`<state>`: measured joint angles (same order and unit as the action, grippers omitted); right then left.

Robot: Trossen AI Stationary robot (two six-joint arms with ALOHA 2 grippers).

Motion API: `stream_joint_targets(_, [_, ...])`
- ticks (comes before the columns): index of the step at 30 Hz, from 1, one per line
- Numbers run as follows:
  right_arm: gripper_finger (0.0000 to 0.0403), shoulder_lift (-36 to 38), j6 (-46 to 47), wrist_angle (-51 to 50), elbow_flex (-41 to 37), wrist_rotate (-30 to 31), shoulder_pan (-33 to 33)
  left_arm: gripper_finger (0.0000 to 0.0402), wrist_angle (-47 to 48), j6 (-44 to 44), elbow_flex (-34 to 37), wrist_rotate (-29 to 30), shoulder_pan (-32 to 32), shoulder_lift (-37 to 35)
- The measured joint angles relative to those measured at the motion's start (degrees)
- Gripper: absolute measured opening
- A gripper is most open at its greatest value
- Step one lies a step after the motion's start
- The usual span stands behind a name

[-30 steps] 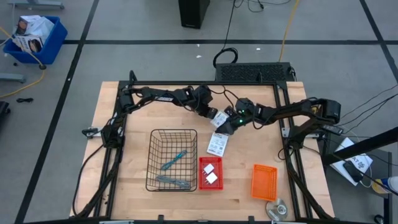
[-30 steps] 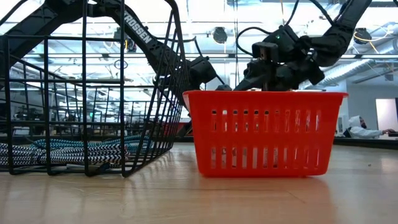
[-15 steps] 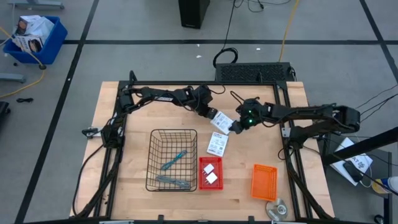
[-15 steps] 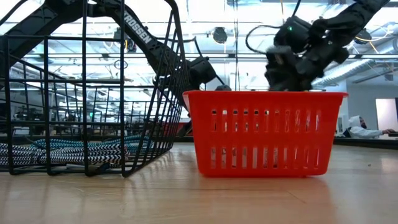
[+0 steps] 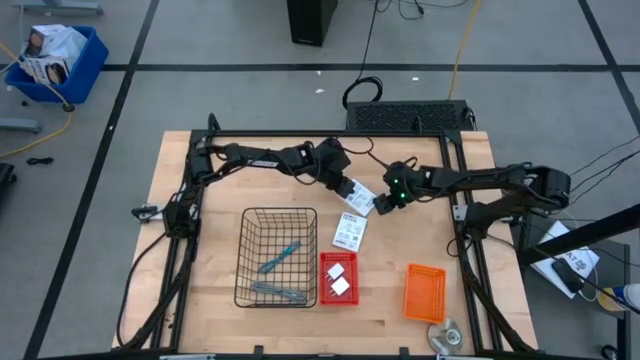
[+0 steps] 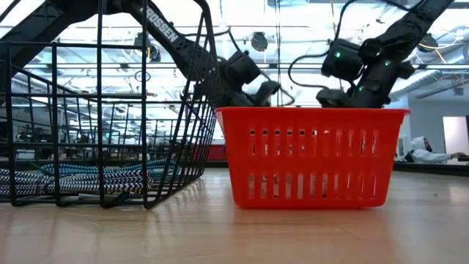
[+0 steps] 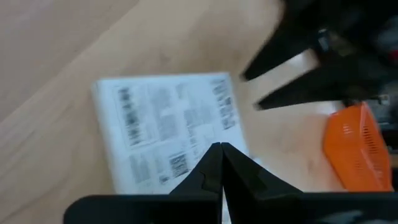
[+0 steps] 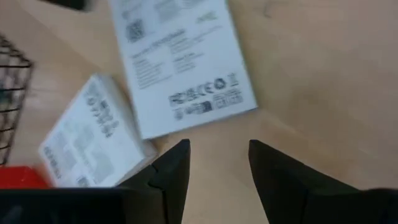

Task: Pick and place items into bin
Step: Put the top card reader box into the orange basket

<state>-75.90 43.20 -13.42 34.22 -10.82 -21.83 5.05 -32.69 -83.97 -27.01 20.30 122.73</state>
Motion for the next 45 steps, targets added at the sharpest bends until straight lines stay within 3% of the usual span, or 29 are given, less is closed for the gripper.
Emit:
stream_joint_targets(9, [0.0172,-8.24,1.04,6.2,0.22,-3.6,-0.19,0.0003,9.23,2.54,-0.06,8.87,0.34,0.22])
stream_joint_targets(17, [0.0195,-11.1,1.46,14.72,0.1,-4.86,-0.08,0.0002,7.34,2.6,-0.1,8.43,0.73,1.93])
stream_joint_targets(21, [0.0196,-11.19,1.59,17.95,-0.21,-4.85,-0.2,0.0004,6.97,2.5,-0.32,6.05,0.93,4.13])
stream_joint_targets(32, [0.0202,-11.58,-2.93,23.68,-0.42,-4.66,-0.45,0.0004,5.88,0.32,-0.39,6.32,1.9,6.73])
stream_joint_targets(41, [0.0193,-9.5,-5.01,26.42,-0.04,-9.09,-0.48,0.0009,8.35,0.61,0.18,7.59,1.92,1.57])
stream_joint_targets(45, [0.018,-7.44,-5.16,27.04,0.1,-7.69,0.07,0.0011,14.48,3.11,0.29,6.65,1.27,-1.87])
